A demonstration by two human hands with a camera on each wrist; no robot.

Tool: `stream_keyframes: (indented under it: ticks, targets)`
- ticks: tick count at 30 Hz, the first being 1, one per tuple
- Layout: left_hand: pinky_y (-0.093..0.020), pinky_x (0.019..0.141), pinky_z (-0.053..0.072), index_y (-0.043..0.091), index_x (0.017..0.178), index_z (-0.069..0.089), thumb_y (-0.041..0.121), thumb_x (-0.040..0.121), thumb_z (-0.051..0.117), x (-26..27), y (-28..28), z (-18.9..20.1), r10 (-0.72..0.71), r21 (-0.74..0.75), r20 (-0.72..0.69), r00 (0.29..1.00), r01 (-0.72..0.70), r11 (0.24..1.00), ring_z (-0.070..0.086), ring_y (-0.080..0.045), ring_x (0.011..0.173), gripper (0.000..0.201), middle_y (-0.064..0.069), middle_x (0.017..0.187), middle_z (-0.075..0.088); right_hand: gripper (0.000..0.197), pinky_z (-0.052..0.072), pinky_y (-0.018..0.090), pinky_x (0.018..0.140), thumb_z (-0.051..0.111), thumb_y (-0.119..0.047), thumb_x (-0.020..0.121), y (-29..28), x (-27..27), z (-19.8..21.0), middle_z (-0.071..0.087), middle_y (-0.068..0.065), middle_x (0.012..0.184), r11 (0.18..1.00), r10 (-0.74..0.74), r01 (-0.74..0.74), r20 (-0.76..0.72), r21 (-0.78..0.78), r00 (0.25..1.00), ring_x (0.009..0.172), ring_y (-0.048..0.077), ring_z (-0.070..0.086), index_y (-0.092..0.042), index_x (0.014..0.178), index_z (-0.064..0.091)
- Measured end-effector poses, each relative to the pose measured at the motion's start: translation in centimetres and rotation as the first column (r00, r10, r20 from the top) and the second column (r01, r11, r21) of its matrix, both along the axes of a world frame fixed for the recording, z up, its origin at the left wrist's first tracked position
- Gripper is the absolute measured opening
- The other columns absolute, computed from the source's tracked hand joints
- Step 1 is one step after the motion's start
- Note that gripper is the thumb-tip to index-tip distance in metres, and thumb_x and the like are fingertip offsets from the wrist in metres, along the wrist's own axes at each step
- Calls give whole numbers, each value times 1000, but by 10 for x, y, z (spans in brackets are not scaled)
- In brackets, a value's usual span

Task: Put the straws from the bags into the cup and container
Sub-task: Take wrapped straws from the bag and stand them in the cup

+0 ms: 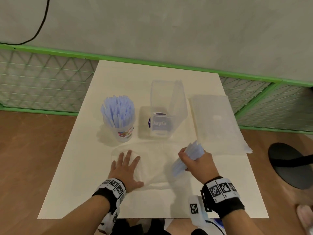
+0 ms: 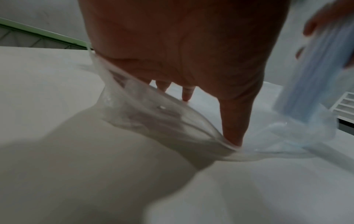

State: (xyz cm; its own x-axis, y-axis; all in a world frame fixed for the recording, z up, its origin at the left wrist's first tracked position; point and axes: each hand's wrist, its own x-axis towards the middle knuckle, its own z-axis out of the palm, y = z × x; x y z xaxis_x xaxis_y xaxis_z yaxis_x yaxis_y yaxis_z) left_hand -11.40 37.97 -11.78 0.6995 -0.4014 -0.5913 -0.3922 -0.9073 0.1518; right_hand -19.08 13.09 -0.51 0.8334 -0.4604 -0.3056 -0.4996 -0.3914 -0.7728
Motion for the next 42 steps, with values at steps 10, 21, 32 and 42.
stream_keyframes:
  ticks: [10,21,32,42]
  targets:
    - [-56,114,12,38,150,13,72,74,54,8,-5,28,-84,87,96,992,76,993,0,-30,148,93,0,162,-6,19,57,43,69,73,-23,85,-15,-10,-3,69,13,72,992,37,-43,-52,-121,998,69,25,69,-12,72,66]
    - [-59,116,0,40,153,-6,69,77,57,1,-23,18,-115,132,62,991,106,986,-7,-33,150,103,-1,163,-14,31,35,19,52,62,-37,92,-25,53,-18,61,2,64,962,19,-23,-18,-273,1000,66,22,62,-9,80,66]
    - [-34,95,24,32,108,60,48,80,54,20,5,89,262,-645,555,790,210,735,41,-24,124,33,0,132,42,26,55,42,60,71,-29,88,1,47,49,68,14,66,979,179,-148,245,-143,953,67,32,67,-6,75,69]
    - [-55,111,31,70,131,31,94,63,40,145,60,142,198,-642,352,915,82,762,28,-24,143,73,4,162,10,7,61,42,61,72,-11,88,76,111,118,73,13,91,887,203,-368,480,280,854,86,25,72,-5,86,71]
